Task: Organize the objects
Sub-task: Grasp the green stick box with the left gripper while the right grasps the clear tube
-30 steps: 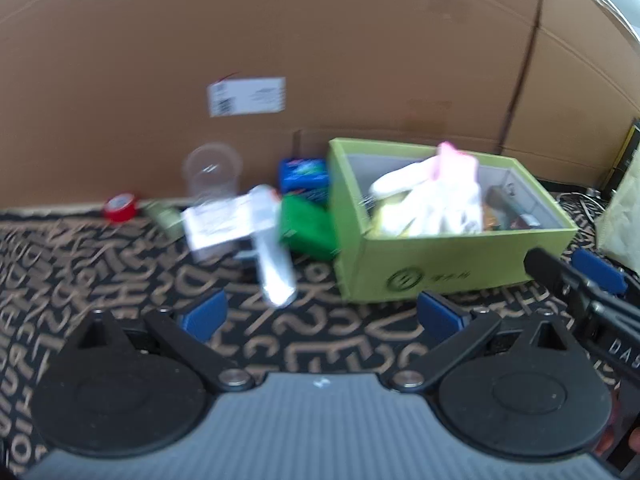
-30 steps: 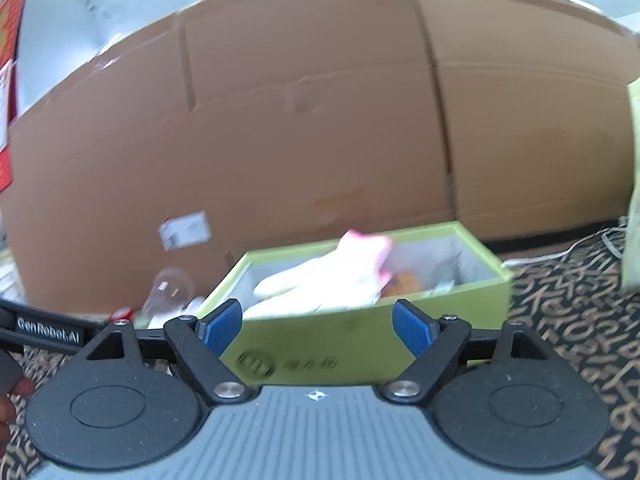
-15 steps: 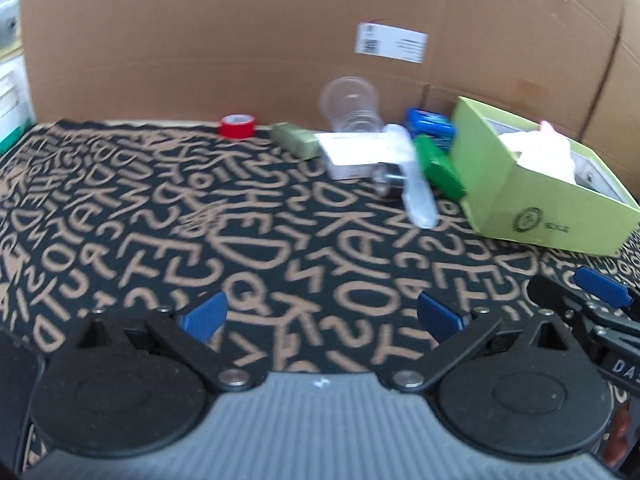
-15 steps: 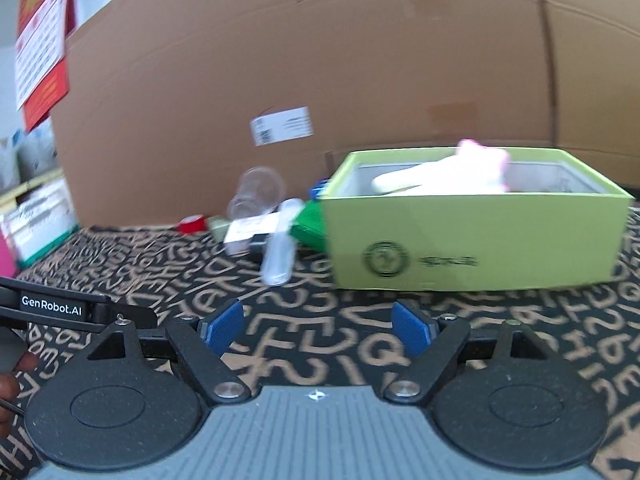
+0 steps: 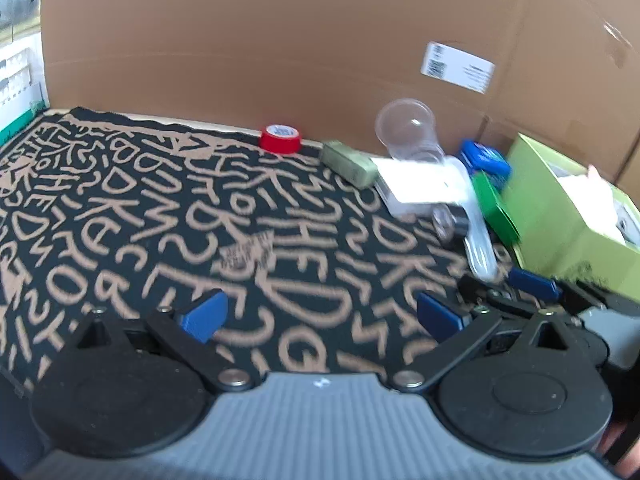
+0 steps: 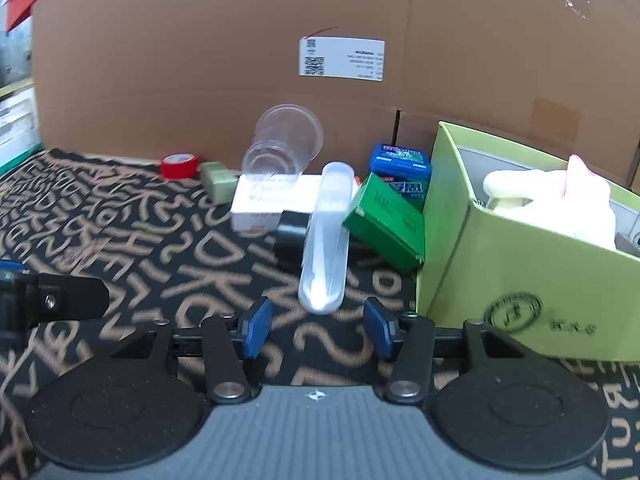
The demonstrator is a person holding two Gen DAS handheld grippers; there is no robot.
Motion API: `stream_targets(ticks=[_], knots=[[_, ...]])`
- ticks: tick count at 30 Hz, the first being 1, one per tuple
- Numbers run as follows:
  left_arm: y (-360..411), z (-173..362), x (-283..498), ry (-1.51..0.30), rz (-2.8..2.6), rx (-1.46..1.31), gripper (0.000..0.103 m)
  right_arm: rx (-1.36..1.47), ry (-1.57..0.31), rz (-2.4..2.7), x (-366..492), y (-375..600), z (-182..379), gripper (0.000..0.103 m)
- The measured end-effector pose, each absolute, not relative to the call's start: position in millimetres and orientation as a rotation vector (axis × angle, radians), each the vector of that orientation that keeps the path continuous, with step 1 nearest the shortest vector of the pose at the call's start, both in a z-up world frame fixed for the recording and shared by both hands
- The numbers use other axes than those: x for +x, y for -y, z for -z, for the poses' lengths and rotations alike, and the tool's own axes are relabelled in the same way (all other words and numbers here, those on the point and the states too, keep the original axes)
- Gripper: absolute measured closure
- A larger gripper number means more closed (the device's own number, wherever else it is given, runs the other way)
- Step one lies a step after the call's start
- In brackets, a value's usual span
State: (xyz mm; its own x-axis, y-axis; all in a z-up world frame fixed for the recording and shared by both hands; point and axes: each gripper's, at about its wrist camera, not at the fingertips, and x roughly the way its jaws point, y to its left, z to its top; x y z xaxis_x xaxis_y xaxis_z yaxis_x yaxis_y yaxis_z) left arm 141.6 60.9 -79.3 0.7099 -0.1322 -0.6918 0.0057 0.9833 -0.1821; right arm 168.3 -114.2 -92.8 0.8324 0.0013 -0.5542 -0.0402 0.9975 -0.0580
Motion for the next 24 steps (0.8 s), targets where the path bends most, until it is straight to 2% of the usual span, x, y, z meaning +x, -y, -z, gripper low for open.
stream_targets(ticks=[1,4,13,18,20,22,24], knots=[[-63,80,151,-0.782,0.072,-0.195,0.000,-0.065,-0.587,-0.017,173,114,92,0.049],[-64,80,181,-0.785,0.036,-0.235,0.000,-0.055,-0.597,-0.026,182,116,94,0.073],[-59,88,276,-0.775,-0.036,-0.263,0.000,-0.023,-0.590,-0.120,127,123,94,0.073],[-45,96,309,-0.796,-0.025,-0.232,0.009,0.006,-0.593,-0.122,112,126,95,0.073],[-39,96,314,-0.794,-0.007,-0.185,0.020,0.003,-0.594,-0.123,111,125,96,0.073],[-39,95,312,-0.807,0.044,-0.173,0.052,0.008,-0.596,-0.129,110,126,95,0.073],[-39,95,306,-0.814,0.074,-0.123,0.071,0.017,-0.599,-0.136,109,127,95,0.073]])
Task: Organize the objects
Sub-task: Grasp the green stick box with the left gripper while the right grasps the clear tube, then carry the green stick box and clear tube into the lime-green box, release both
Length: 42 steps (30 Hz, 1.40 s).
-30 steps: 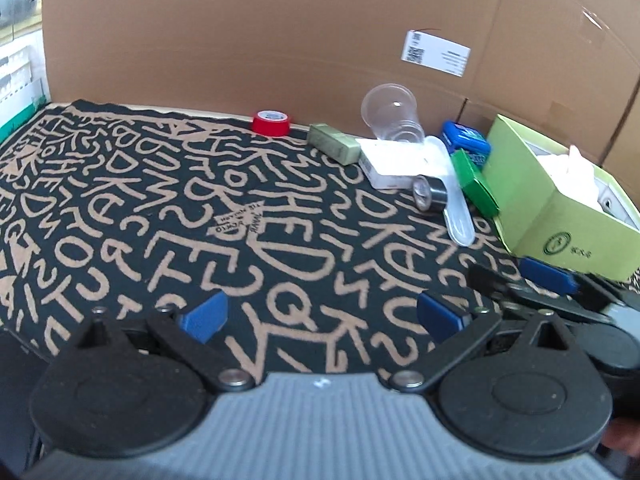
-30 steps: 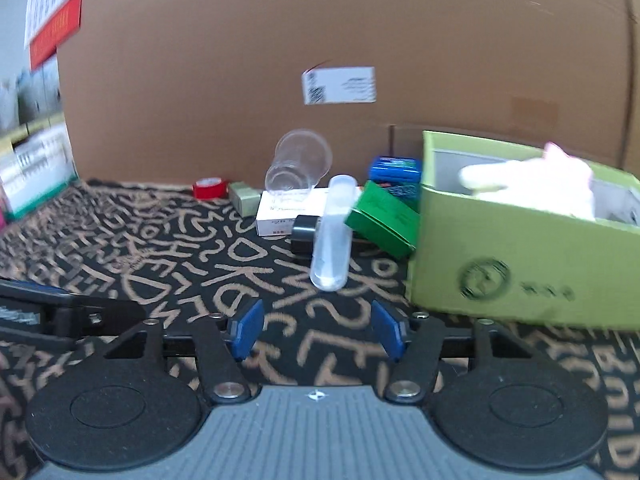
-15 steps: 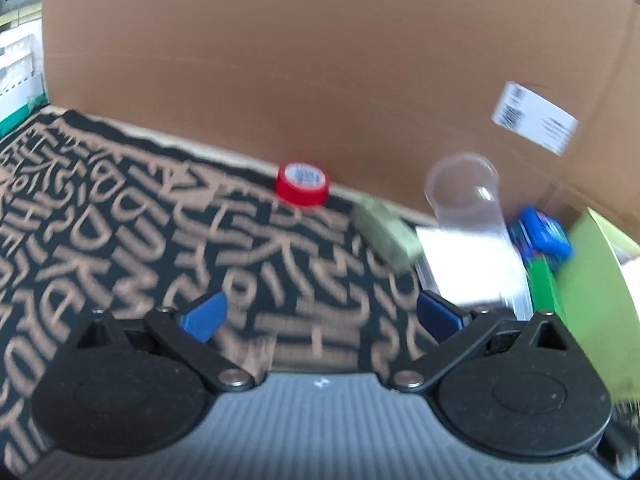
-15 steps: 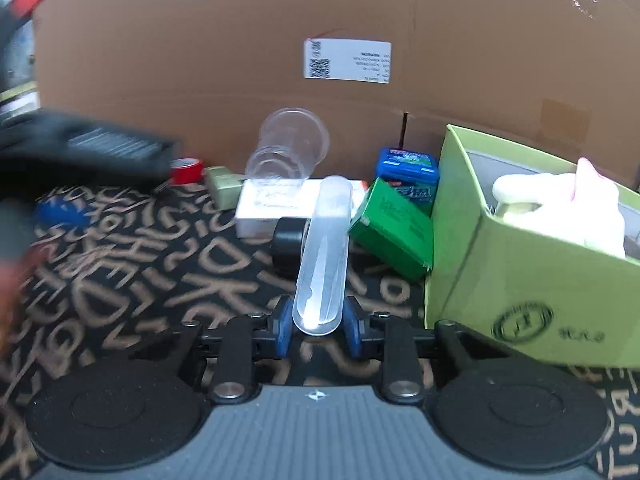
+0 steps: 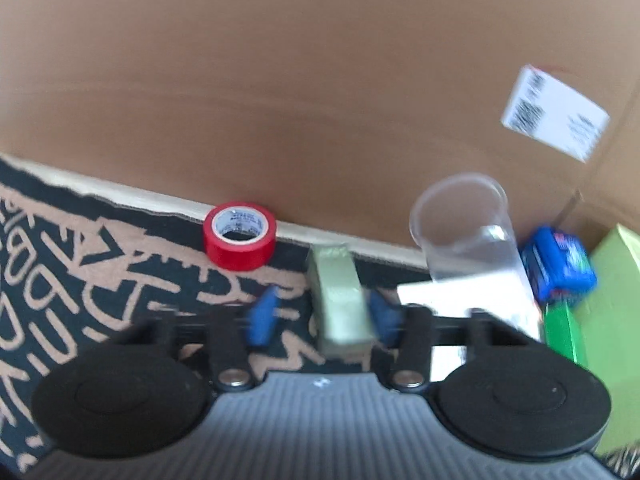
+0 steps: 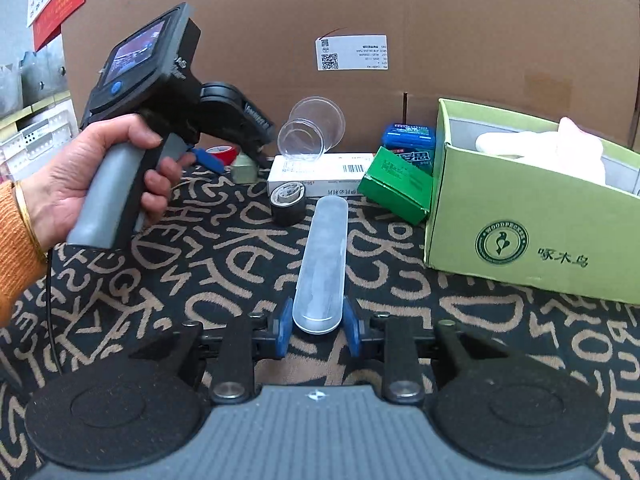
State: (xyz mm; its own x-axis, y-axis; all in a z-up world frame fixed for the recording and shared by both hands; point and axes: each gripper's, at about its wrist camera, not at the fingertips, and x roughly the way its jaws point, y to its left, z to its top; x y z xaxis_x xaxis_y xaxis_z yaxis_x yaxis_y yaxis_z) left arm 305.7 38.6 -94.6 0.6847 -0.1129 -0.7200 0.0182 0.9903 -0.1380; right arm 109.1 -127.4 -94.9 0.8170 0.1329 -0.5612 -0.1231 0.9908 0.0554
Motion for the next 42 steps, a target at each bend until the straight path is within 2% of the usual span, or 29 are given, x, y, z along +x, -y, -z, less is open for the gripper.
stream_targets(ticks=[4,15,17,19,21,24,25,26,28,29,30,32,36,38,40,41,42], knots=[[-42,96,278,-0.811,0.122,-0.049,0.079,0.018,-0.601,-0.153,95,128,95,0.073],[-55,88,154,-0.847,0.353,0.097,0.079,-0.007,-0.628,-0.173,28,149,95,0.073],[-52,85,139,-0.825,0.336,0.148,0.072,0.017,-0.631,-0.172,24,154,95,0.072],[-51,80,136,-0.788,0.288,0.180,0.060,0.043,-0.630,-0.161,27,156,94,0.071],[-48,77,138,-0.783,0.263,0.171,0.056,0.042,-0.622,-0.157,28,154,94,0.071],[-45,77,142,-0.792,0.268,0.177,0.049,0.033,-0.614,-0.153,30,153,94,0.060],[-41,79,144,-0.787,0.259,0.197,0.047,0.030,-0.612,-0.147,33,152,94,0.051],[-38,80,145,-0.780,0.245,0.218,0.042,0.029,-0.609,-0.139,35,152,93,0.049],[-32,83,146,-0.775,0.230,0.245,0.041,0.026,-0.600,-0.136,40,152,93,0.049],[-31,85,147,-0.789,0.239,0.243,0.043,0.028,-0.600,-0.135,43,152,92,0.050],[-31,86,149,-0.809,0.253,0.232,0.049,0.027,-0.602,-0.135,46,152,93,0.050],[-30,87,150,-0.820,0.264,0.225,0.051,0.022,-0.604,-0.132,52,150,94,0.050],[-25,88,151,-0.801,0.241,0.254,0.041,0.025,-0.617,-0.142,60,146,97,0.050],[-23,88,153,-0.810,0.252,0.253,0.042,0.008,-0.609,-0.142,62,142,98,0.055],[-22,88,155,-0.824,0.280,0.245,0.061,-0.003,-0.607,-0.154,63,139,99,0.061],[-21,87,155,-0.827,0.293,0.242,0.065,-0.005,-0.608,-0.160,63,139,99,0.068],[-18,86,154,-0.828,0.298,0.247,0.073,-0.007,-0.607,-0.163,63,139,99,0.071]])
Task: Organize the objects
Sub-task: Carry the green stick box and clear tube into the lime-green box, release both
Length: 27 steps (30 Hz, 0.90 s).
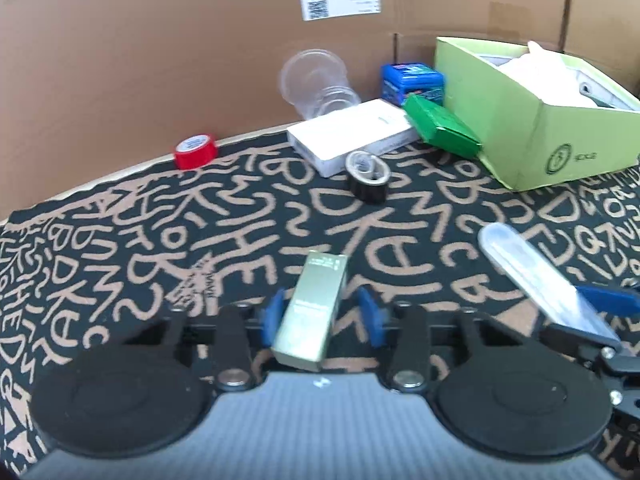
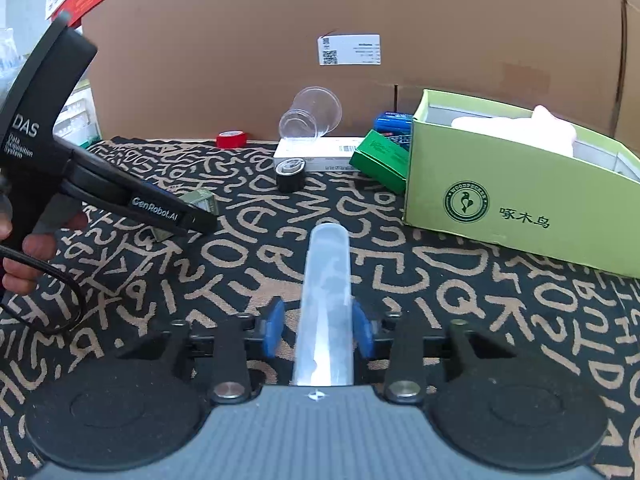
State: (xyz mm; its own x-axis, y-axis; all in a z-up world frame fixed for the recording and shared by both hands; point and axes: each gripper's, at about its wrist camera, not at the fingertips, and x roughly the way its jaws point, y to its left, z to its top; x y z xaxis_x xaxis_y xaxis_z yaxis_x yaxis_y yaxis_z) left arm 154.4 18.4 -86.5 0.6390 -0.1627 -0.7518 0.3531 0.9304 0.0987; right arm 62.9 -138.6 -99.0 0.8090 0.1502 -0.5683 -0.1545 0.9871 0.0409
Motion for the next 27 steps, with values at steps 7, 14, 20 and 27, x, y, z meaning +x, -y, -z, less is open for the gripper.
stream_targets(ticks=[7,14,20,27], knots=[[-1,61,128,-0.811,0.407,0.187,0.081,0.062,-0.515,-0.161,43,152,82,0.072],[39,-1,102,-0.660,0.553,0.139,0.081,0.109,-0.373,-0.097,28,186,37,0.072],[90,-37,108,-0.574,0.605,0.123,0.081,0.109,-0.287,0.019,31,229,9,0.072],[153,-42,144,-0.578,0.586,0.124,0.081,0.158,-0.219,0.126,59,284,-11,0.072]])
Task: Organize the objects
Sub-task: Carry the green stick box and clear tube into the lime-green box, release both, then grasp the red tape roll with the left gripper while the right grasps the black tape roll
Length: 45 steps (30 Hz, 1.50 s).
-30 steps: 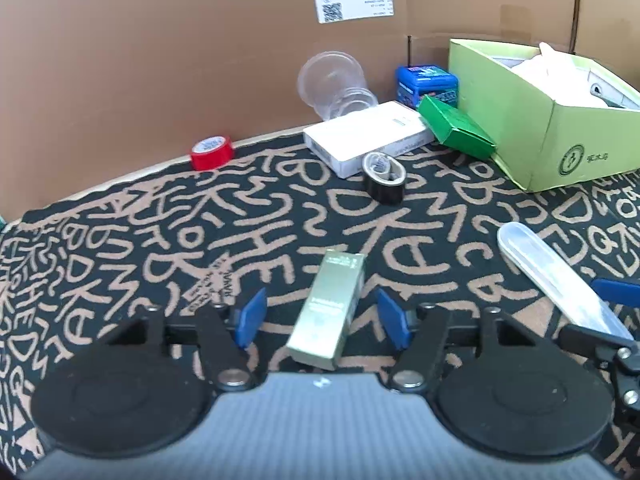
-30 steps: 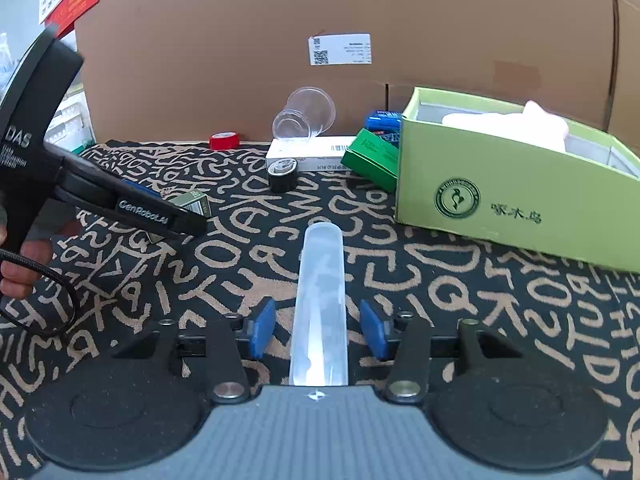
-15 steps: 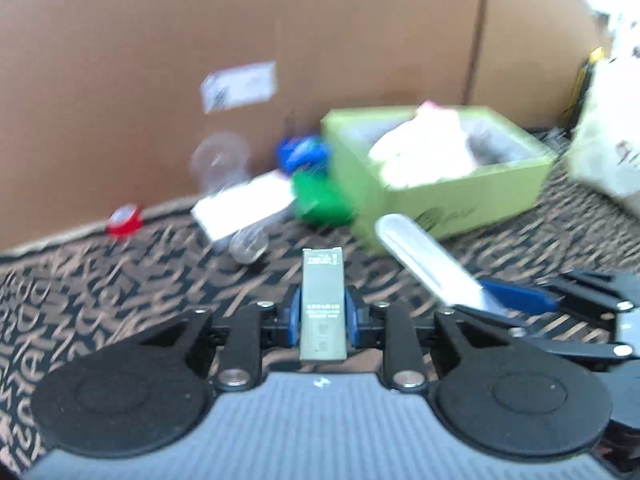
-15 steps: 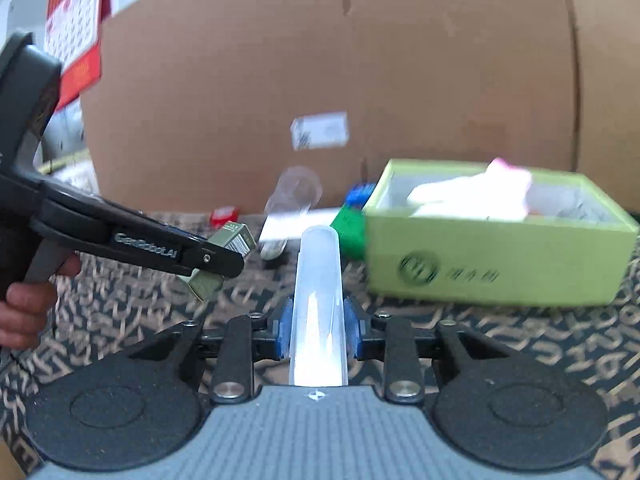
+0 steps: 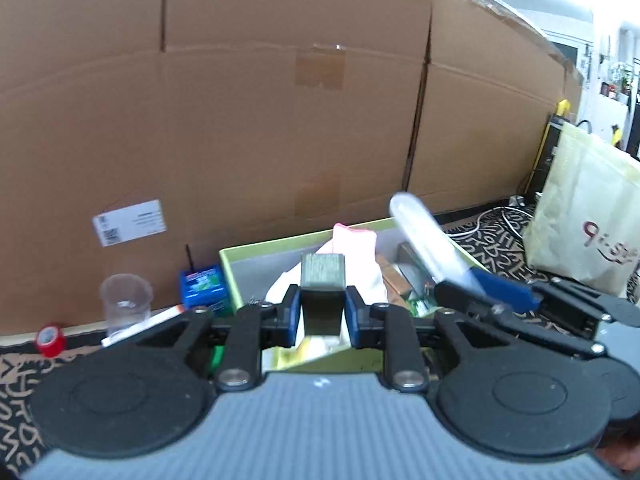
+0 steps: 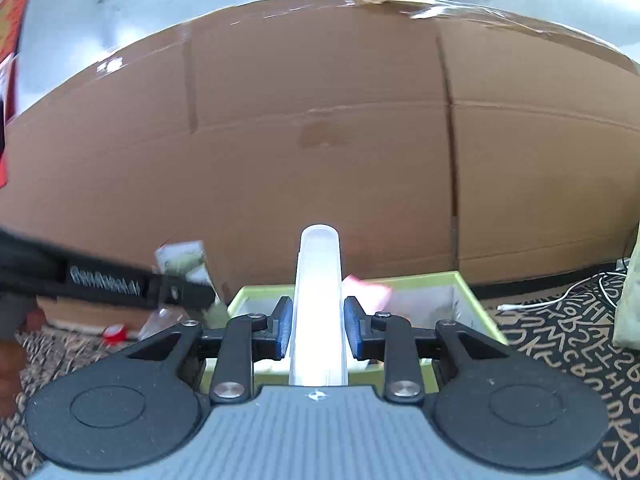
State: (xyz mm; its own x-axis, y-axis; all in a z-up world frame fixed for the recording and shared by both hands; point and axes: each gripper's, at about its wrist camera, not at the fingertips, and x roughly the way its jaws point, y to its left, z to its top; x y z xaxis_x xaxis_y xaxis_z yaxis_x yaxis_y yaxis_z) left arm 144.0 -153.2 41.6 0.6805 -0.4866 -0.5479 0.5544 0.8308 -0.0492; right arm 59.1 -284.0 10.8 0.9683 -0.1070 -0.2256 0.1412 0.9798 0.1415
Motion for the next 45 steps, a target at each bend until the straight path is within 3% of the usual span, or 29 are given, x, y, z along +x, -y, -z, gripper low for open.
stream_targets(ticks=[11,14,15,16,17,18,23,35,45], knots=[[206,-13,197,-0.600,0.534,0.151,0.077,0.226,-0.211,0.180,116,322,5,0.072],[203,7,206,-0.619,0.485,0.169,0.042,0.188,-0.268,0.184,128,326,23,0.070],[199,13,208,-0.623,0.466,0.167,0.025,0.169,-0.293,0.195,129,327,28,0.067],[194,19,208,-0.620,0.453,0.154,0.014,0.158,-0.301,0.206,128,328,33,0.053],[190,23,208,-0.613,0.442,0.137,0.011,0.155,-0.292,0.221,125,328,35,0.040],[185,26,208,-0.607,0.435,0.121,0.007,0.156,-0.274,0.239,119,328,38,0.037],[172,28,198,-0.591,0.416,0.110,0.000,0.193,-0.258,0.261,104,327,37,0.031],[120,5,142,-0.637,0.299,0.096,0.000,0.204,-0.208,0.213,54,287,23,0.018],[63,2,104,-0.628,0.235,0.074,0.000,0.175,-0.252,0.084,34,231,28,0.017]])
